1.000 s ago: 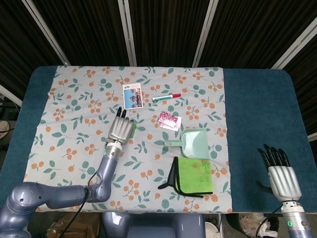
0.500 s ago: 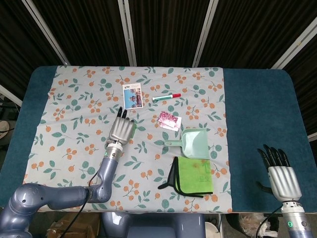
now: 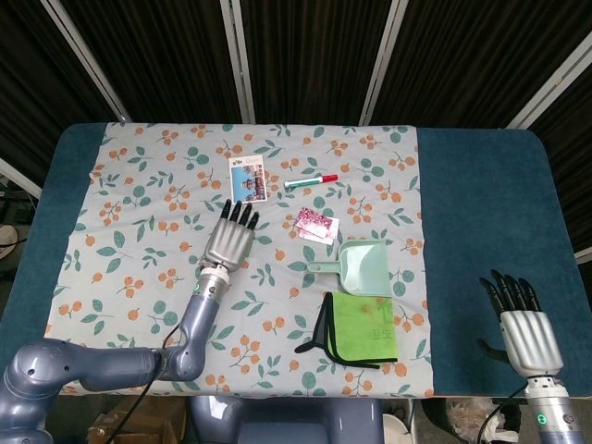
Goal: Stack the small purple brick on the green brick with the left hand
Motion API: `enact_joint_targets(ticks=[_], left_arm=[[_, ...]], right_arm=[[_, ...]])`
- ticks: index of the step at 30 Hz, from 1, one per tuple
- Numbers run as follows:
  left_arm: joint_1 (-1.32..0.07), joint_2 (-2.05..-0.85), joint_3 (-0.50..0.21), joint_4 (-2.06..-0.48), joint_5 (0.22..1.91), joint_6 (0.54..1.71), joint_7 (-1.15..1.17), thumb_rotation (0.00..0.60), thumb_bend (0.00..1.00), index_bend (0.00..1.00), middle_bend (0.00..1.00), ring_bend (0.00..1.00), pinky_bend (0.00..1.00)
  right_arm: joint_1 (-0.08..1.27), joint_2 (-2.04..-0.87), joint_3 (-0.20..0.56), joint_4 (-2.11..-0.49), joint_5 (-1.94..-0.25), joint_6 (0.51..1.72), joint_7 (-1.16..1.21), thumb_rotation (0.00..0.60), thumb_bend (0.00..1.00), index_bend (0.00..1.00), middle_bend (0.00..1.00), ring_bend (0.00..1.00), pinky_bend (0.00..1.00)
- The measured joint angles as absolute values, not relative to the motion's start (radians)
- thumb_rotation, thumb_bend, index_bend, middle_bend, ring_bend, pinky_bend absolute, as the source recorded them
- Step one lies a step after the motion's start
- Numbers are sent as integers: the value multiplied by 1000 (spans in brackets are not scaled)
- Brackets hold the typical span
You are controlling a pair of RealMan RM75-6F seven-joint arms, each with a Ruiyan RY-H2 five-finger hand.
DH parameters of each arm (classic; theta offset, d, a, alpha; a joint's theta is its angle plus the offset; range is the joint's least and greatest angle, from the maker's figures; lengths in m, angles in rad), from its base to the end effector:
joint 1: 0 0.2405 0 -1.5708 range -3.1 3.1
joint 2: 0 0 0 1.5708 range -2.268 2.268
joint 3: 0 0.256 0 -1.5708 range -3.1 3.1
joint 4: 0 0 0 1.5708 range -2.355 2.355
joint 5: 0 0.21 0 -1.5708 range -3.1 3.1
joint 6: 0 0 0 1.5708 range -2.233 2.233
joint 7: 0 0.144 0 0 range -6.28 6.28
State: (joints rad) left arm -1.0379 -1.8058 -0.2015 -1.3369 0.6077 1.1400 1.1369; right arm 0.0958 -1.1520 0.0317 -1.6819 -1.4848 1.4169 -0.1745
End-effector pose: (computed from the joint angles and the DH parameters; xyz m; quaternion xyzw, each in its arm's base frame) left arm -0.0792 0.3720 -0.0701 -0.7835 -0.2064 -0.2003 0.5509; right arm -0.2982 -0.1784 0.1313 0.6278 -0.3895 0.3440 0.5795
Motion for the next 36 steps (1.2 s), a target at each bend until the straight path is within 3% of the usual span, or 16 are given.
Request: enact_joint_targets(ticks=[6,12,16,20,24,28,36], left_arm=[[-1033,-1752,-221,-1422,611,1165,1135,600,349,57,34,0,0],[-977,-1591,-228,-1666,642,1239,1104,600,352,108,109,0,0],[-837,-1366,-150,-1925,771,1333,1002,600,352,158,148,0,0],[-685,-1201,-35,-2054,983,1405,830,600,352,192,161,0,0],[-550,-1139,67,-2017,1181,1478,638,600,351,211,180,0,0],[-424,-1135,135,-1862,1335,1579,502,600,352,226,189,0,0],[-263,-1225,185,-1603,1527,1729,403,600,357,247,194,0,0]], right_arm=[[97,-1151,31,-1683,-1488,1416,-170,600,167,101,46,7,54],[96,-1143,26,-1688,-1506,1421,-151,600,168,102,46,7,54],[91,-1137,17,-1700,-1533,1434,-150,600,167,101,46,8,54],[90,-1136,8,-1708,-1551,1438,-154,600,167,101,46,7,54],[89,-1137,4,-1714,-1560,1440,-164,600,167,101,46,7,55],[89,-1140,2,-1716,-1566,1442,-175,600,167,101,46,7,54],[86,-1140,4,-1717,-1566,1448,-176,600,168,101,46,7,54]])
